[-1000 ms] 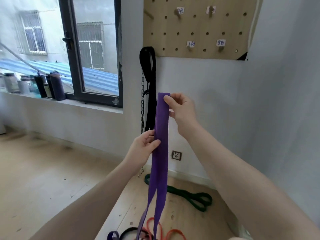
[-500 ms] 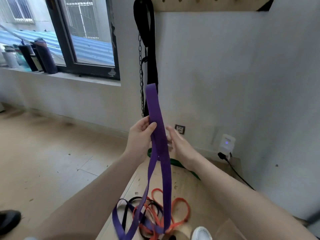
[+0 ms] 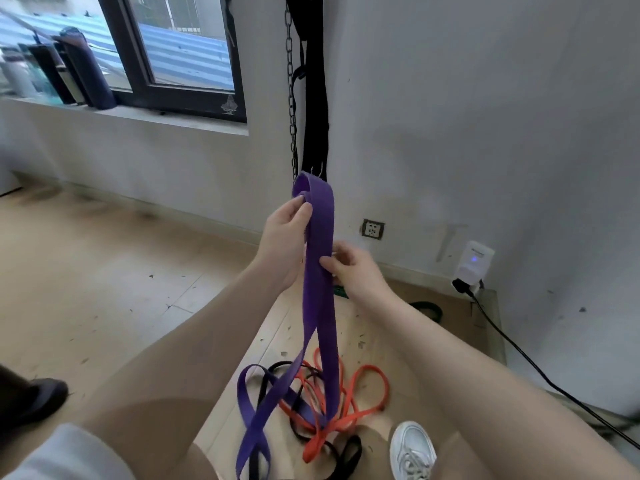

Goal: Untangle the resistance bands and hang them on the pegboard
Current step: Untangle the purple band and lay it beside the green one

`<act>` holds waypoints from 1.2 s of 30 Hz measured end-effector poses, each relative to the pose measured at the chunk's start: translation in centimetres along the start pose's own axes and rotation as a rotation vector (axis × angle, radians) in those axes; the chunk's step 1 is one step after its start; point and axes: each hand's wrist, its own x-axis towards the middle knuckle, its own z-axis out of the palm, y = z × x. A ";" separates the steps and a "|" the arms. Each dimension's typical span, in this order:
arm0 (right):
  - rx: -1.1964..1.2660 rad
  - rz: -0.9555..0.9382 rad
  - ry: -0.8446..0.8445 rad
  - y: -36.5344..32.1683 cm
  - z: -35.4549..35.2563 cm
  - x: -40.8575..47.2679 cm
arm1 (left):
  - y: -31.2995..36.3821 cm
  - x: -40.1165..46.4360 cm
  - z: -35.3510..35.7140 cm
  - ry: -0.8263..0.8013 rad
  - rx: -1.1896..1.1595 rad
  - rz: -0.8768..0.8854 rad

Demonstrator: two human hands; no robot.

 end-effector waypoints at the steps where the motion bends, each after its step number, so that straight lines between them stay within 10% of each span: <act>1: 0.056 -0.009 0.011 -0.9 0.0 0.2 | -0.1 -0.1 -0.1 -0.003 0.033 -0.016; 17: 0.973 -0.177 0.193 -16.0 -0.3 6.1 | 3.2 -1.3 0.0 0.011 0.421 0.390; 27: 0.093 -0.106 -0.323 -5.0 -3.4 2.6 | 11.1 2.7 4.4 0.001 0.020 0.266; 36: 0.132 -0.107 -0.072 -3.8 -2.3 1.0 | 8.4 4.4 2.4 0.130 -0.076 -0.084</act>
